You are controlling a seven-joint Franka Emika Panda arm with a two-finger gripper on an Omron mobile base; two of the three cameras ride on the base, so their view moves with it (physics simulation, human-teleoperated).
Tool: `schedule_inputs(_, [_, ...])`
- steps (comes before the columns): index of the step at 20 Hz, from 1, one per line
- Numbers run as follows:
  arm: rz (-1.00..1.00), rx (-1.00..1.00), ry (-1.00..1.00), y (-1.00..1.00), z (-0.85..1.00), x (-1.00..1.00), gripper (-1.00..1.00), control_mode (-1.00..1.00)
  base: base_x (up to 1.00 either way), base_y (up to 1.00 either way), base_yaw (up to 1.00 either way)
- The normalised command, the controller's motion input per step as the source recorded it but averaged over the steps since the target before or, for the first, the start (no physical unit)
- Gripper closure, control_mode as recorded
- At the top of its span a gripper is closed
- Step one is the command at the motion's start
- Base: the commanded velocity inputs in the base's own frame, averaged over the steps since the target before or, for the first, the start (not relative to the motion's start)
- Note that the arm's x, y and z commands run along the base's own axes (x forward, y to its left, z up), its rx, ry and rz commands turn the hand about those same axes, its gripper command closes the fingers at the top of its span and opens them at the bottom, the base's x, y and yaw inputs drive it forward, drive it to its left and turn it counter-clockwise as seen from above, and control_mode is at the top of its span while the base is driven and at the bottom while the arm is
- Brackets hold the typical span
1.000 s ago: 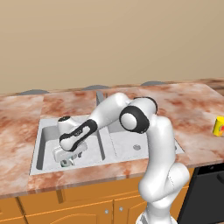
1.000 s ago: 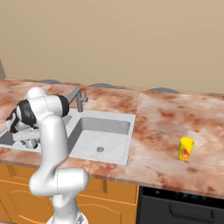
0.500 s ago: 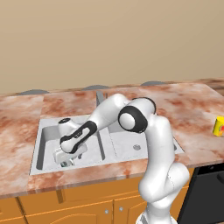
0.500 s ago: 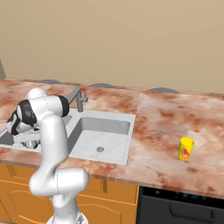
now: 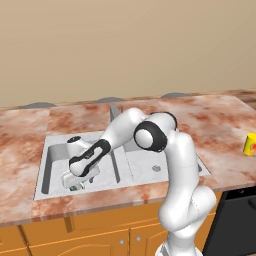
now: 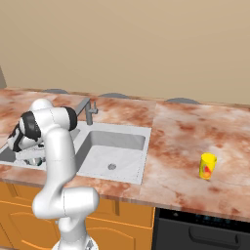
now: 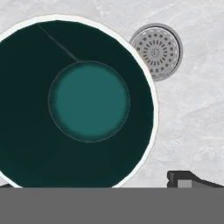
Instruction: Move any existing items from the left basin to the right basin for drying. Then move the cup from the counter to the left basin of the sink for washing.
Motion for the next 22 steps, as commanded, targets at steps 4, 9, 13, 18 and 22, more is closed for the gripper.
schedule_inputs(4, [0.0,0.0,0.0,0.0,-0.09,0.0,-1.0,-1.0,0.0,0.0,0.0])
schedule_inputs(9, [0.0,0.0,0.0,0.0,-0.11,0.0,-1.0,-1.0,0.0,0.0,0.0])
schedule_inputs(13, [0.0,0.0,0.0,0.03,-0.13,0.0,1.0,-1.0,0.0,0.0,0.0])
schedule_inputs(18, [0.0,0.0,0.0,0.01,-0.08,0.0,1.0,-1.0,0.0,0.0,0.0])
schedule_inputs(22, [0.0,0.0,0.0,0.0,-0.01,0.0,1.0,-1.0,0.0,0.0,0.0])
